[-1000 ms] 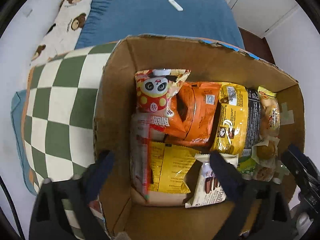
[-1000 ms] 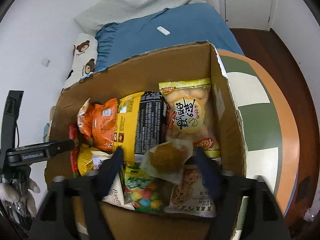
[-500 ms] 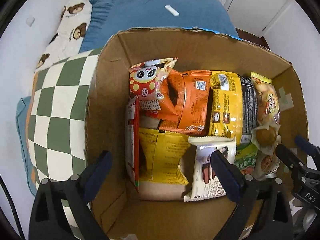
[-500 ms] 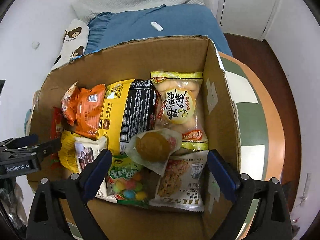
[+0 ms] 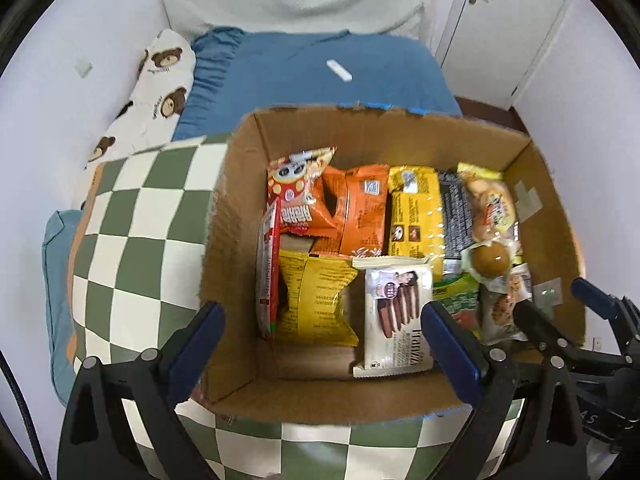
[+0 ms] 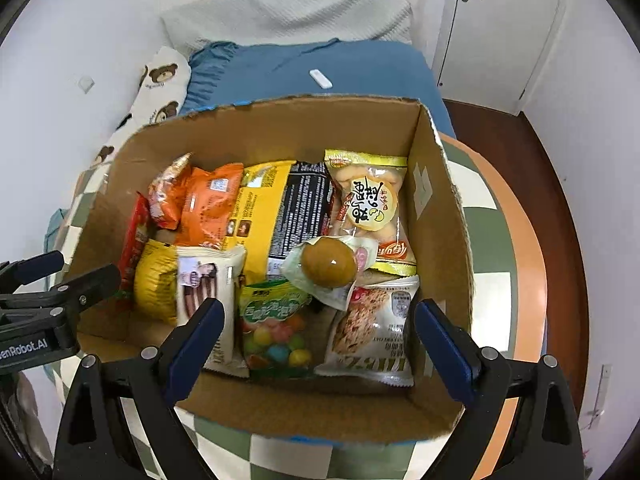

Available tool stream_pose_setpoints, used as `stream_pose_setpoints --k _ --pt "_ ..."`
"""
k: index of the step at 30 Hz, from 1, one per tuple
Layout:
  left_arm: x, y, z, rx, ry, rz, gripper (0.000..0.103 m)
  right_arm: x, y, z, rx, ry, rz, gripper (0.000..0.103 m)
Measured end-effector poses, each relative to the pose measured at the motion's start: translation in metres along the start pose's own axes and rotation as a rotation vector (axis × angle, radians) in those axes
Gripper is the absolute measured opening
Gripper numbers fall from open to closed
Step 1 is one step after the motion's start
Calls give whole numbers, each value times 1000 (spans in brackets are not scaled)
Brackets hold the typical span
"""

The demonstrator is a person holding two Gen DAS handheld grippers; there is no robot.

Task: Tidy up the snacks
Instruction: 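Move both open tools back toward the last snacks on the blanket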

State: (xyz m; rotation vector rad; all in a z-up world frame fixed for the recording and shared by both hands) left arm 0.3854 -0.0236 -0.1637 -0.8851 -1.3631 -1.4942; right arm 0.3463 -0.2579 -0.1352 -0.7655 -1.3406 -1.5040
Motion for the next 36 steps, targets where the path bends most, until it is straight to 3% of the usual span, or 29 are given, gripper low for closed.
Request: stream_pose_setpoints --k 22,31,36 --pt "124 -44 19 89 10 -302 100 146 -31 35 74 0 -294 98" --pt "128 -57 24 87 8 -318 100 157 -47 40 41 18 -309 98" --pt "98 -70 42 89 -12 -247 100 129 -60 37 -49 86 -250 98"
Point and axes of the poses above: each gripper's, at about its wrist camera, not at the fingertips, and x roughly against the way its jaws point, z to its left, y to its top, the point moved 8 cm from there along -x, roughly the way its jaws point, and after that the axes turned 11 degrees about y, right-handed, at the moved point
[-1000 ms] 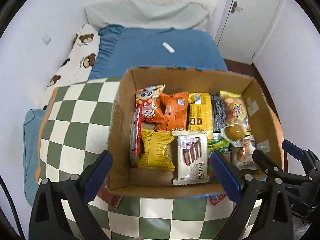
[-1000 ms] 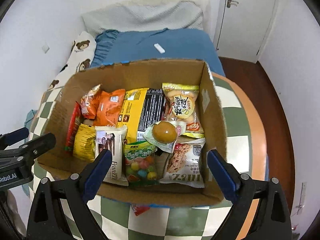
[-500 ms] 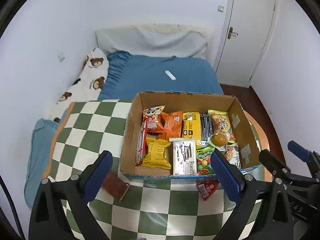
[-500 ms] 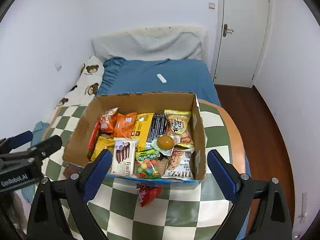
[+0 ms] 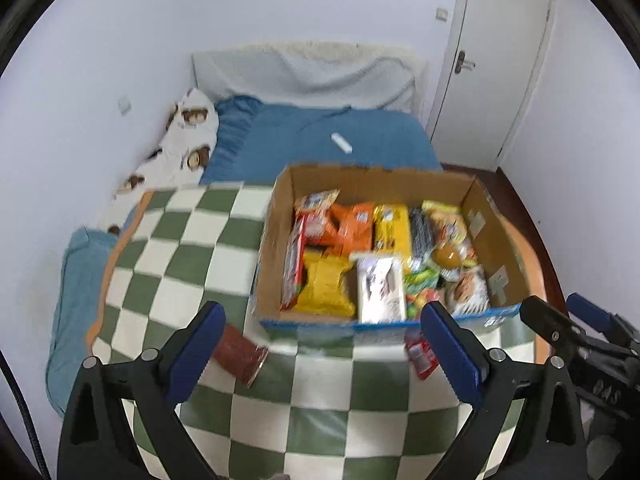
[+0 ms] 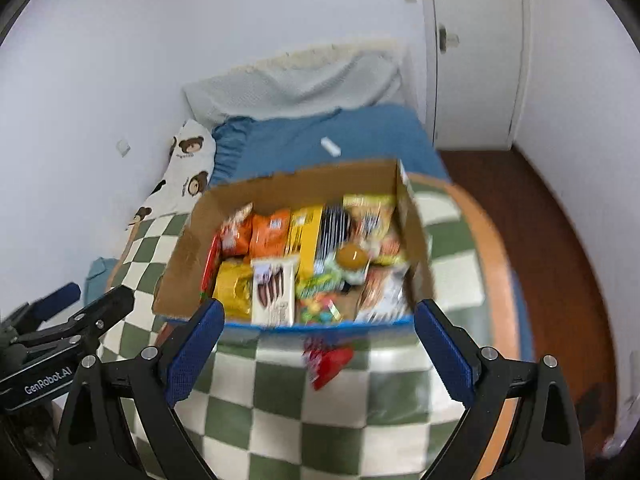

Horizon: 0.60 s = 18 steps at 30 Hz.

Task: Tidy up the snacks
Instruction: 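Move both open tools back toward the last snacks on the blanket, then grasp the small red packet with the right tool while the left tool grasps the dark red sachet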

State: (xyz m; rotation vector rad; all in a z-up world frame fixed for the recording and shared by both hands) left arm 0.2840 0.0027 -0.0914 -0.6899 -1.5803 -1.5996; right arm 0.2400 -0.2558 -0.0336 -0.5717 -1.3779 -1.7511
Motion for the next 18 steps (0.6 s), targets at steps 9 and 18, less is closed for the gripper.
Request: stream_pose_setpoints --k 9,18 --pt "-86 -62 69 -33 79 161 100 -107 -74 -34 -208 -25 162 69" --pt "-160 -103 93 -128 73 318 100 -178 -114 -42 -263 -80 219 56"
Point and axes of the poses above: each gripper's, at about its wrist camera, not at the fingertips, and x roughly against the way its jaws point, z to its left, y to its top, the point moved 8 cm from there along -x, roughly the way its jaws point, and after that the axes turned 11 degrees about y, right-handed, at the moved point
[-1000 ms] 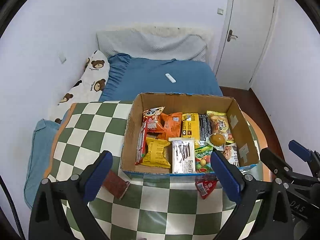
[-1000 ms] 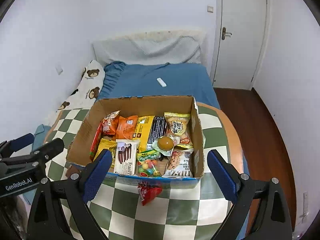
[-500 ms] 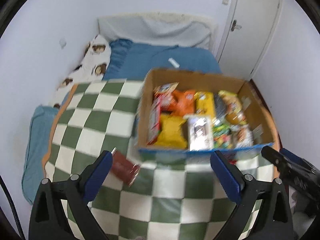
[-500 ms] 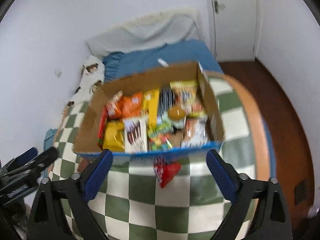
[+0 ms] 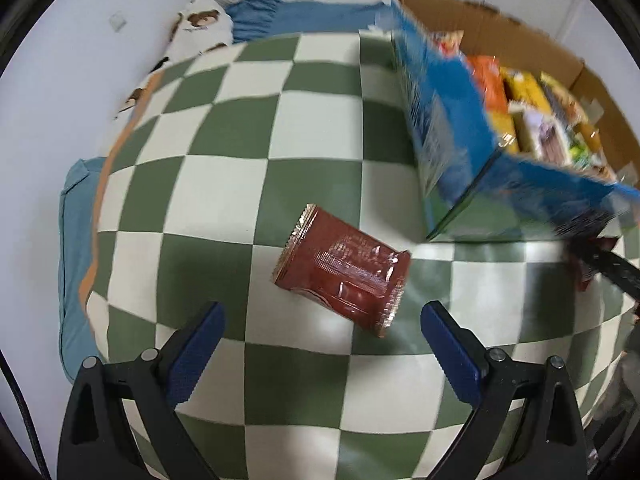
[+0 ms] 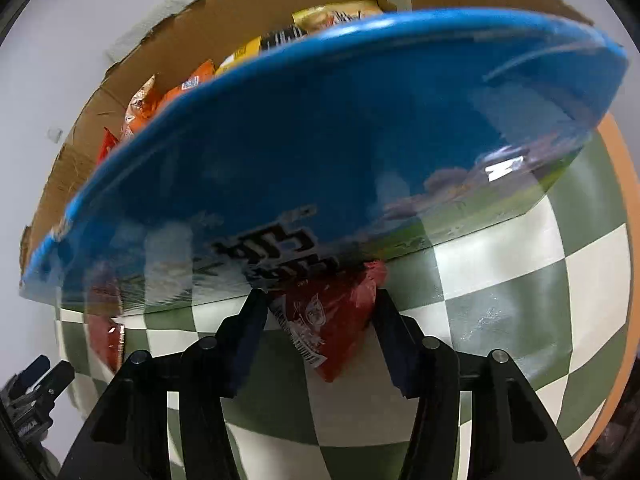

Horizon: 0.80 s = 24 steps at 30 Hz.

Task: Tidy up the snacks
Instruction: 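Grasp the small red packet with the right tool while the left tool grasps the dark red sachet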

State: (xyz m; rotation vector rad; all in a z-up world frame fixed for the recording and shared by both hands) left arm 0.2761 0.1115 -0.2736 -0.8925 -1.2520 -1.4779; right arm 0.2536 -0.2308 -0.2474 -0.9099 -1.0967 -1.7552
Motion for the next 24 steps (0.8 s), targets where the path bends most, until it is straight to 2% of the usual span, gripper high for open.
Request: stream_pose_setpoints --k 5,7,8,10,13,16,20,24 --pt "-26 9 -23 -154 -6 33 100 8 -17 14 26 7 -4 56" --pt "-41 10 -32 -218 0 68 100 10 -26 21 41 3 6 56" --pt "-49 10 -36 -239 -23 92 100 12 -29 23 42 4 8 56" --pt "-56 12 -39 -242 -73 113 100 13 -37 27 49 5 12 56" --pt "-53 12 -37 -257 -69 89 82 17 -53 31 44 12 16 56" --pt "-48 3 -32 -232 -80 102 72 19 -61 35 41 21 28 56" --pt "-34 -34 -26 -187 -101 132 69 20 -85 44 50 52 76 56" --pt "-22 -90 -30 -123 -163 206 69 16 -116 46 67 68 153 56"
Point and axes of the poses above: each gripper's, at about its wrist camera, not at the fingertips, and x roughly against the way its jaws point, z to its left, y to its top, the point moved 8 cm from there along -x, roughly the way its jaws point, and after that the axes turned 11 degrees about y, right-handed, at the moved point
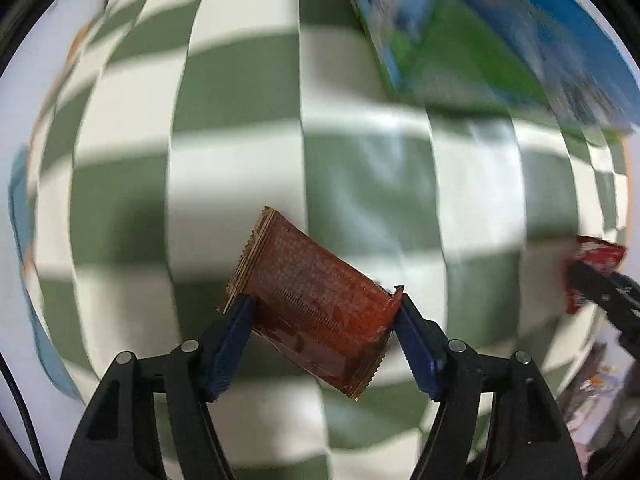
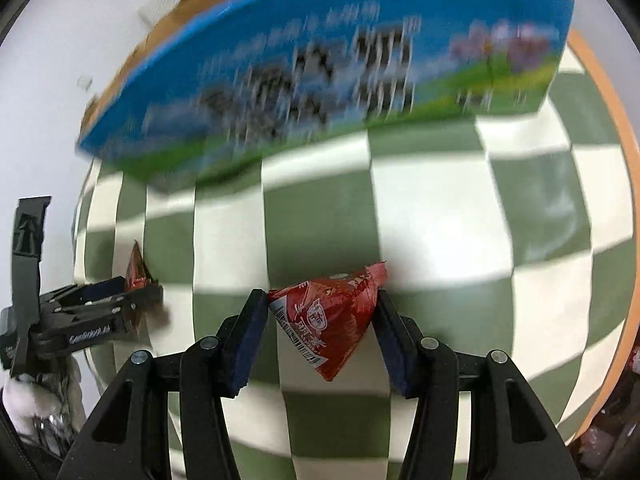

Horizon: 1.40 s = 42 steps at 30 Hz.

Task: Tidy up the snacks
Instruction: 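Grasp the small red packet with the right tool while the left tool grasps the dark red sachet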

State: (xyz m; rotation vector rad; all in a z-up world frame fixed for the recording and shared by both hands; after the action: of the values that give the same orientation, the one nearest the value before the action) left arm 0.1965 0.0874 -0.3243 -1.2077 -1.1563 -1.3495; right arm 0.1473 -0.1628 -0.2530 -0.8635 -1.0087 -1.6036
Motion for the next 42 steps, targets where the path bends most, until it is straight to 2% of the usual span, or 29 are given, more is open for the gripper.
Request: stream_pose_setpoints --k 3,7,8,10,12,14,17,19,23,27,29,33,34,37,38,40,41,42 --pt "-1 -26 -9 42 -27 20 68 -12 -28 1 6 7 57 55" --pt "7 -37 -15 81 -57 15 62 -19 -49 9 24 20 84 55" --pt "13 -36 -17 87 -66 10 55 -17 -50 11 32 25 83 55" --pt "24 -33 -19 74 -64 -13 50 -14 -48 18 49 40 75 55" --pt "29 -30 -23 54 -53 -27 50 -13 -37 24 68 45 59 55" --pt "19 -30 -28 46 -65 17 50 -8 -29 30 91 47 40 55" --pt "9 -35 -14 154 -125 96 51 -12 -17 33 92 53 40 55" --pt "13 -42 4 242 -150 117 51 -8 -12 29 83 62 40 55" --pt "15 -60 35 454 -219 176 62 5 -8 19 63 95 33 55" --pt "-14 -67 27 597 -348 318 62 -2 -6 15 46 123 46 54" --pt "-27 -56 21 632 -372 341 63 -6 -6 15 46 129 54 55" --pt "-28 -36 14 593 -314 297 65 -6 -3 17 56 131 55 55" --pt "-22 -10 12 566 -293 284 65 -5 -3 16 58 132 55 55" --pt "-24 8 9 508 -244 263 68 -4 -3 14 55 133 56 55" --pt "-24 11 9 516 -251 264 69 -4 -4 13 52 134 58 55" --pt "-17 15 5 575 -311 258 69 -1 -6 9 41 138 57 55" --pt "-10 16 10 632 -362 235 69 0 -6 7 37 138 56 55" --pt "-6 15 18 678 -377 214 69 2 -6 5 31 140 53 55"
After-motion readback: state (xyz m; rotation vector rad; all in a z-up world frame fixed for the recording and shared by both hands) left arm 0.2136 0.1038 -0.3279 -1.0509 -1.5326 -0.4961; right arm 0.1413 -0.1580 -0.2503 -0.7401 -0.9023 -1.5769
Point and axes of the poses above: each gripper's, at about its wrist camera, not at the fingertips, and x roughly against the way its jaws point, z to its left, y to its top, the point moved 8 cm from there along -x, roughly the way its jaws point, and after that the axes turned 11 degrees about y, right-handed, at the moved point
